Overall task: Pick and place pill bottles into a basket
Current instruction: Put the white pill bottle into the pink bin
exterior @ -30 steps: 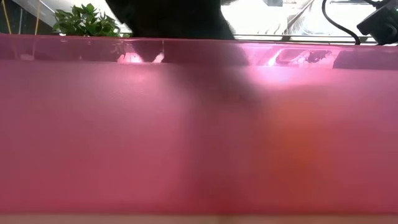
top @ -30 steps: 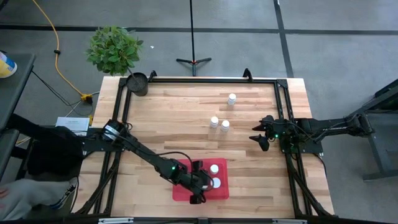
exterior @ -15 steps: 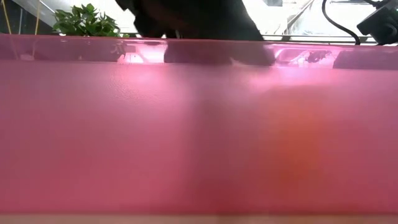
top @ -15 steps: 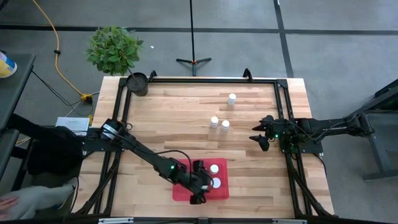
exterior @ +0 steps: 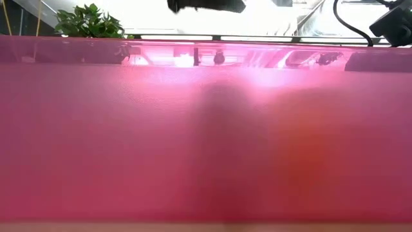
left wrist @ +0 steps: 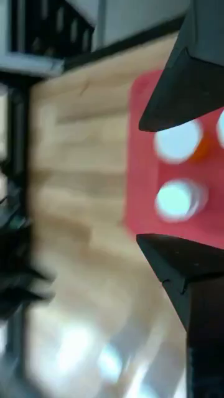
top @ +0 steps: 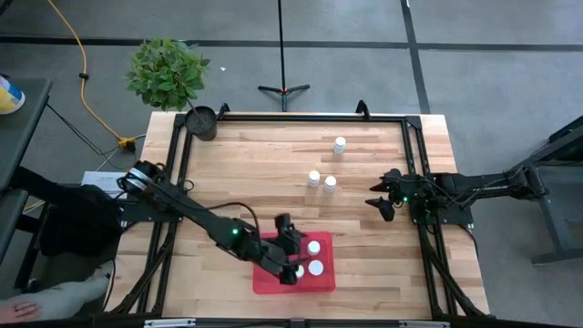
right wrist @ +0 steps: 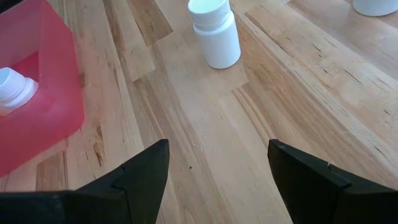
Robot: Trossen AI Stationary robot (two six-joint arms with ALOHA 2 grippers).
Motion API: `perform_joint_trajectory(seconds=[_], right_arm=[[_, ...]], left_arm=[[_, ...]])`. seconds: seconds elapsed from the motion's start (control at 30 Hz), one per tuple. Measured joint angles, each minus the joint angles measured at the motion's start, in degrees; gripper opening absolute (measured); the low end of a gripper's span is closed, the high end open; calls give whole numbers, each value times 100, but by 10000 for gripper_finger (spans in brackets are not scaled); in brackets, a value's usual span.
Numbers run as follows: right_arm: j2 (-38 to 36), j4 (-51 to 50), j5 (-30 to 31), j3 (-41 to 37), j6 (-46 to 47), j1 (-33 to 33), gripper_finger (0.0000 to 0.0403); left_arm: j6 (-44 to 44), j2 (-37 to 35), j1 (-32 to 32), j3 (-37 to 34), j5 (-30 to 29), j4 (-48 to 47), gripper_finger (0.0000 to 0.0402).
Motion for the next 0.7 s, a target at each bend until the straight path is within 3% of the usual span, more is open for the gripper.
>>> perform_joint_trajectory(seconds=[0.2, 0.53, 0.7], right_arm=[[0, -2, 0, 0, -1, 0, 264], [0, -2, 2, 0, -43, 0, 264], [0, -2, 1, 0, -43, -1, 264]], left_arm=[[503, -559, 66, 0, -1064, 0, 310], [801, -1709, 618, 0, -1240, -39, 310], [891, -2366, 867, 0, -1239, -490, 310]])
